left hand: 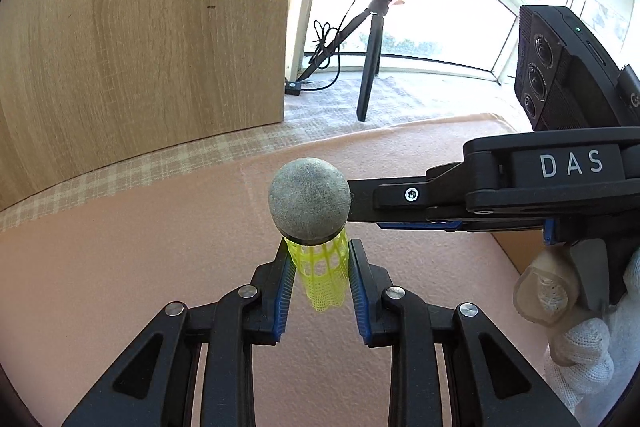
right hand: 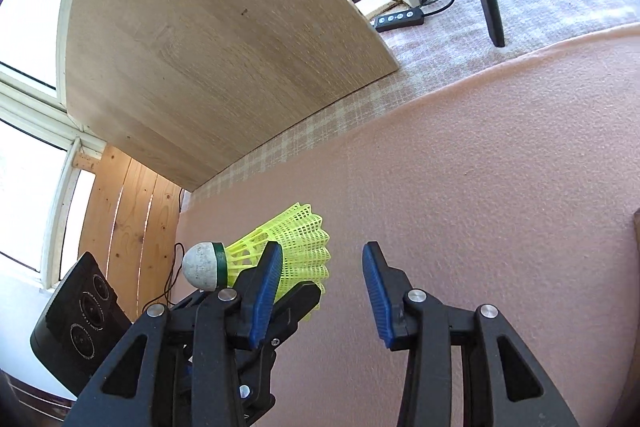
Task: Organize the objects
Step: 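Carry the shuttlecock into the box and open the left tool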
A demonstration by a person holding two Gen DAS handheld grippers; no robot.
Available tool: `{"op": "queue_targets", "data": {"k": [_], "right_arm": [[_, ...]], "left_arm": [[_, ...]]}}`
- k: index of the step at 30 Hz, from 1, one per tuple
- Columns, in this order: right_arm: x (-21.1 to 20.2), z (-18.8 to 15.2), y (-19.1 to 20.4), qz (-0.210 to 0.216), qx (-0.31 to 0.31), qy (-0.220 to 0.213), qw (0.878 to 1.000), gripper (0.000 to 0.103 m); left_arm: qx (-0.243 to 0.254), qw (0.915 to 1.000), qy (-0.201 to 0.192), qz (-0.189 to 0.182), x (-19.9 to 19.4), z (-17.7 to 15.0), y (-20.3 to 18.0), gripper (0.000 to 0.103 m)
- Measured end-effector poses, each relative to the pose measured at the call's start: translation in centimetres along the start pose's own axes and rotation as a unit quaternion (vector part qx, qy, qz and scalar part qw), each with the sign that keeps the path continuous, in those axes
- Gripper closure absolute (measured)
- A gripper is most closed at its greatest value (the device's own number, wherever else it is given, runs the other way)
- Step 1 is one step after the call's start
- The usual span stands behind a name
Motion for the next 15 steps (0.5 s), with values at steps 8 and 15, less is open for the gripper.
{"op": "queue_targets", "data": {"k": [8, 15], "right_arm": [[-8.7, -1.7, -5.4, -0.026, 0.026, -0.053, 0.998, 0.065], [-15.3, -2.8, -10.7, -0.059, 0.050, -0.090, 0.993, 0.065]], "left_arm": [[0.065, 0.9975, -0.005, -0.028, 0.2, 1.9, -10.0, 0.075], [0.112, 0.9921, -0.001, -0.056, 1.9, 3.5, -19.4, 0.075]]}}
Point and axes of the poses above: each gripper's, at about its wrist camera, not at the fingertips, and x roughly the way its jaws point, y to its left, z to its top, the point moved 6 cm from there along x, roughly the way its jaws point, and after that the axes turned 8 degrees about y, right-handed, at the moved point
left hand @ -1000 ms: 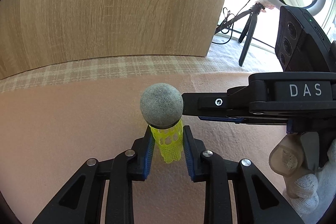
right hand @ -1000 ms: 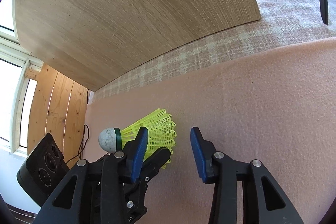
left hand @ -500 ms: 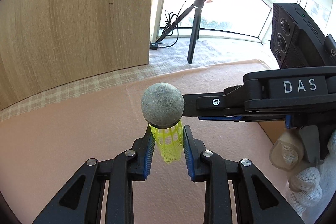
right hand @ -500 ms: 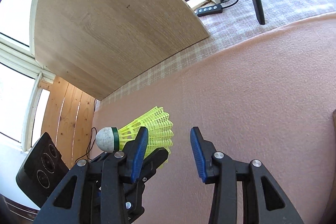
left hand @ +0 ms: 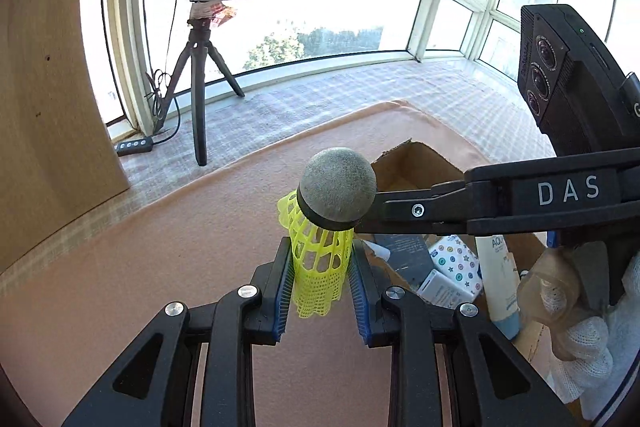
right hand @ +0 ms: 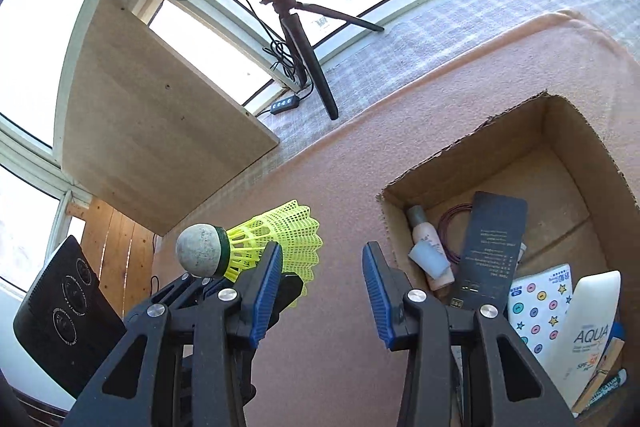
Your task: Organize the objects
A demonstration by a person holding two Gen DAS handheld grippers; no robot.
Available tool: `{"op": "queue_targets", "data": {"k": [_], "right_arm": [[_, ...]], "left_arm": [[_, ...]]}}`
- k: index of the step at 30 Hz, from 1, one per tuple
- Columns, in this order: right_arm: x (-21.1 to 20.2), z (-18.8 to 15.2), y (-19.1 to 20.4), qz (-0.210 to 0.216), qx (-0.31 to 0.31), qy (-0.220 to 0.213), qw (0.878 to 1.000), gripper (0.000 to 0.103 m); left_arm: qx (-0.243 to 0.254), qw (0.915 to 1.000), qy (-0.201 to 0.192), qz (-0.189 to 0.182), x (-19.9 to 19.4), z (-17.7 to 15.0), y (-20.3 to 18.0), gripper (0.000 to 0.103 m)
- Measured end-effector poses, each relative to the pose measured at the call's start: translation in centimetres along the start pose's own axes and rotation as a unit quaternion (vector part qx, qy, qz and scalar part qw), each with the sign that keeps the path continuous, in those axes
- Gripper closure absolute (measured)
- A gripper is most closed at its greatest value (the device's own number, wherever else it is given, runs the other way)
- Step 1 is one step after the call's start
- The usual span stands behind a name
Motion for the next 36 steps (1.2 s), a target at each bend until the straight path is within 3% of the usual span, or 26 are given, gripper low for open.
{"op": "queue_targets", "data": {"k": [10, 13, 15, 17, 24, 36], "right_arm": [[-6.1, 0.7, -6.9, -0.037, 0.028, -0.036, 0.998, 0.065], [-7.4, 0.9, -8.5, -0.054, 0.037, -0.048, 0.997, 0.065], [-8.2, 1.0, -9.5, -0.061, 0.047, -0.054, 0.996, 0.063], [-8.9, 1.0, -10.5, -0.062, 0.055, -0.060, 0.995, 0.051], [-9.9, 1.1, -11.8, -0.072, 0.055, -0.065, 0.994, 0.048], [-9.9, -0.3, -10.1, -0.099, 0.018, -0.062, 0.993, 0.047]], "left_arm": [[0.042, 0.9986, 0.007, -0.032, 3.5, 4.2, -8.4, 0.074], [0.053, 0.9978, 0.013, -0.038, 4.5, 5.0, -10.0, 0.060], [0.053, 0.9978, 0.018, -0.037, 5.0, 5.4, -10.6, 0.035], [0.043, 0.9982, 0.022, -0.037, 5.3, 5.5, -10.7, 0.024], [0.037, 0.9986, 0.031, -0.023, 5.6, 5.4, -10.3, 0.023], [0.016, 0.9993, 0.032, -0.007, 2.9, 3.7, -8.5, 0.023]]}}
Point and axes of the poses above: each gripper's, at about its wrist camera, not at the fingertips, and x roughly the way its jaws point, y to its left, z to its top, the point moved 6 cm from there along x, roughly the way its jaws point, and after that the axes turned 8 degrees about y, right-handed, at the moved point
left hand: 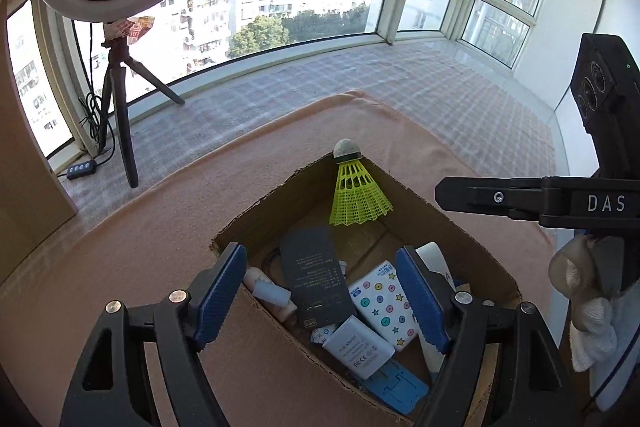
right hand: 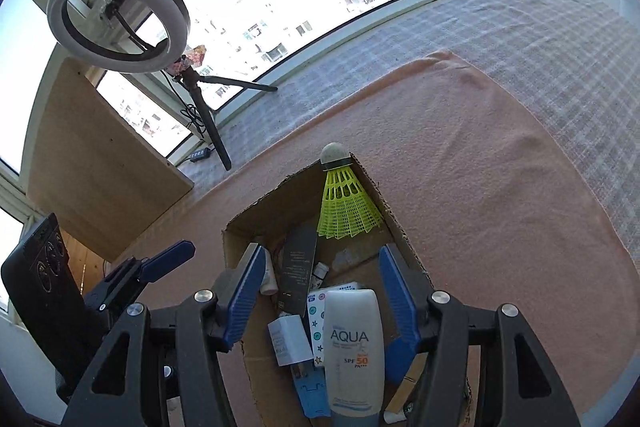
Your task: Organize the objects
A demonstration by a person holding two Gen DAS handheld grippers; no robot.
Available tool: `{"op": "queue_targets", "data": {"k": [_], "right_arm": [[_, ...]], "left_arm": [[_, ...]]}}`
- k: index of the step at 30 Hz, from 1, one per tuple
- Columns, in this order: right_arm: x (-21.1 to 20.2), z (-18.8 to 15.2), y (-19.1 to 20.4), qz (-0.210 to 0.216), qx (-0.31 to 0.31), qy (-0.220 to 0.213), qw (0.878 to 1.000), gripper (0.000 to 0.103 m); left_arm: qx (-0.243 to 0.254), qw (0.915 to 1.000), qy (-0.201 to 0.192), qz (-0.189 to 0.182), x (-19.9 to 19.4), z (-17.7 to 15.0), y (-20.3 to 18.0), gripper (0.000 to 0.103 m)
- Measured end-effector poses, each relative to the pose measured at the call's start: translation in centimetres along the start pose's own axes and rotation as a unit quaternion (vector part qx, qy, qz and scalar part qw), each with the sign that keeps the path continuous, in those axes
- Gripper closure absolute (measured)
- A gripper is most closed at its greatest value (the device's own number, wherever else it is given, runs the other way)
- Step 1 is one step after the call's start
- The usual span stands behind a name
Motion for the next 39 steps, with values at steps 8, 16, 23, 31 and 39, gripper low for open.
{"op": "queue_targets", "data": {"k": [8, 16, 23, 31, 39], "right_arm": [[-1.4, -2.3, 2.2, -0.023, -0.033, -0.015, 0.999, 0.047], [-3.0, -5.9, 6.3, -0.033, -0.075, -0.032, 0.996, 0.045], [-3.8, -9.7, 11.3, -0.045, -0.129, -0.051, 0.989, 0.037], [-2.5, -14.7, 17.1, -0.053, -0.192, -0.041, 0.979, 0.034], [-1.3, -19.1, 21.7, -0.055, -0.228, -0.032, 0.971, 0.033]], "left_arm": [[-0.020, 0.9993, -0.007, 0.031, -4.8, -2.9, 1.8, 0.023], [-0.054, 0.9963, -0.033, 0.059, -11.9, -7.2, 4.6, 0.018], [-0.094, 0.9906, -0.044, 0.088, -17.0, -12.1, 7.2, 0.015], [-0.149, 0.9791, -0.043, 0.132, -21.5, -18.3, 10.4, 0.012], [-0.204, 0.9637, -0.040, 0.167, -25.2, -24.1, 13.9, 0.012]]}}
Point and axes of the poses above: each gripper's, at about its wrist camera, not at the fingertips, and x roughly the way its jaws point, y to its left, z to its top, the point moved 6 cm from there along x, roughly the way its jaws point, and after that the axes turned 8 degrees about y, right-handed, at the moved point
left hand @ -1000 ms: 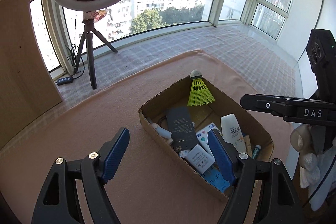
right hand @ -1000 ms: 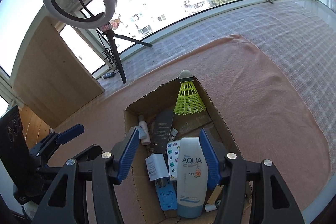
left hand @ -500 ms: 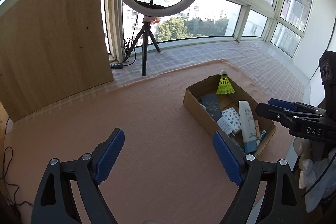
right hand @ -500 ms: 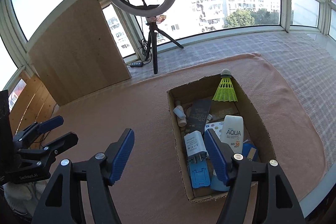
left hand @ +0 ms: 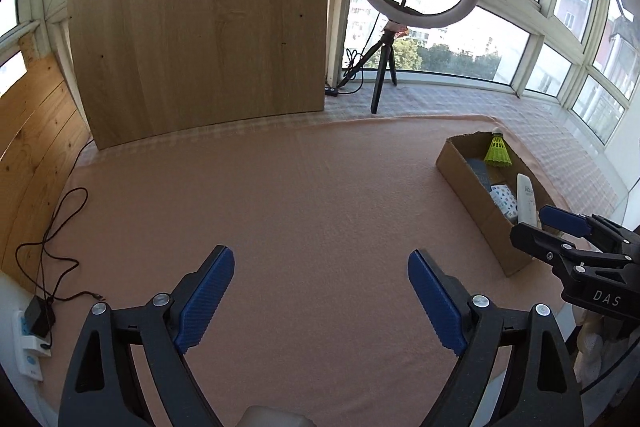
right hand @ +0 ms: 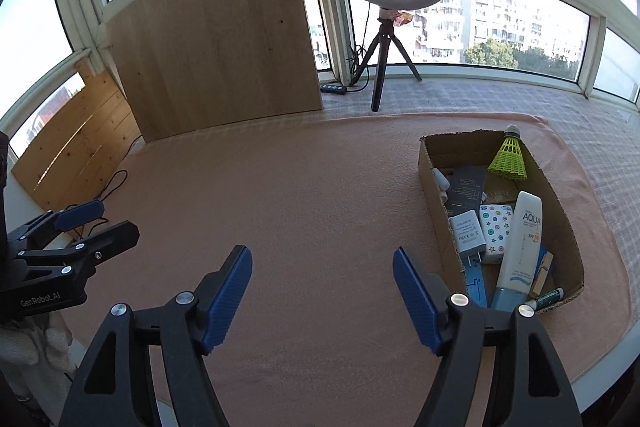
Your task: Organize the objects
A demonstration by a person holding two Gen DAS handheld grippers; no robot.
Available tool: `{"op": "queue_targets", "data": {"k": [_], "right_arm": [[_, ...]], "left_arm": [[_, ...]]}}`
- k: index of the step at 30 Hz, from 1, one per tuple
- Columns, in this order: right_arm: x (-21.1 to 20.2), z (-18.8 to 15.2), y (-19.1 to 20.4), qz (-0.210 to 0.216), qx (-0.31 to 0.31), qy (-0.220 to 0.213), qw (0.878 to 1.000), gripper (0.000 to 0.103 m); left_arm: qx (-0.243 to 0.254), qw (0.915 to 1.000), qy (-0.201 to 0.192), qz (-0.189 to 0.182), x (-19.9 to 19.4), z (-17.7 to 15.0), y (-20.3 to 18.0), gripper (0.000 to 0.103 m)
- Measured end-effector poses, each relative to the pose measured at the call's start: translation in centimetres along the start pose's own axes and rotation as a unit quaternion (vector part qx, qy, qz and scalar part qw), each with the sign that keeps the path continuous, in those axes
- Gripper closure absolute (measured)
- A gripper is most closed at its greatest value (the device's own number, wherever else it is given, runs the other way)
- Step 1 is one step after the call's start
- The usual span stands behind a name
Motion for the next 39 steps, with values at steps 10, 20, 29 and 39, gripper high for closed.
{"op": "queue_targets", "data": {"k": [10, 20, 29, 39], "right_arm": [[-0.1, -0.1, 5.2, 0.006, -0.036, -0.008, 0.999, 0.033], [0.2, -0.1, 7.6, 0.005, -0.051, -0.014, 0.999, 0.033], [0.7, -0.1, 8.1, -0.003, -0.052, -0.010, 0.999, 0.033], [0.9, 0.3, 7.7, -0.012, -0.046, -0.009, 0.999, 0.032]], "left_arm": [[-0.033, 0.9991, -0.005, 0.025, -1.9, -2.1, 4.9, 0.012], [-0.033, 0.9989, -0.001, 0.034, -1.7, -3.0, 5.8, 0.012], [-0.038, 0.9987, -0.007, 0.034, -1.8, -2.7, 6.2, 0.012], [-0.037, 0.9988, -0.002, 0.032, -1.2, -2.5, 6.6, 0.012]]}}
Point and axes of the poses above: each gripper's, at about its wrist camera, not at the fingertips, and x roughly the way its jaws point, y to its left, z to its top, the point moved 6 cm from there along x, roughly the way its jaws point, and after that the axes turned 8 degrees about y, right-handed, at the moved point
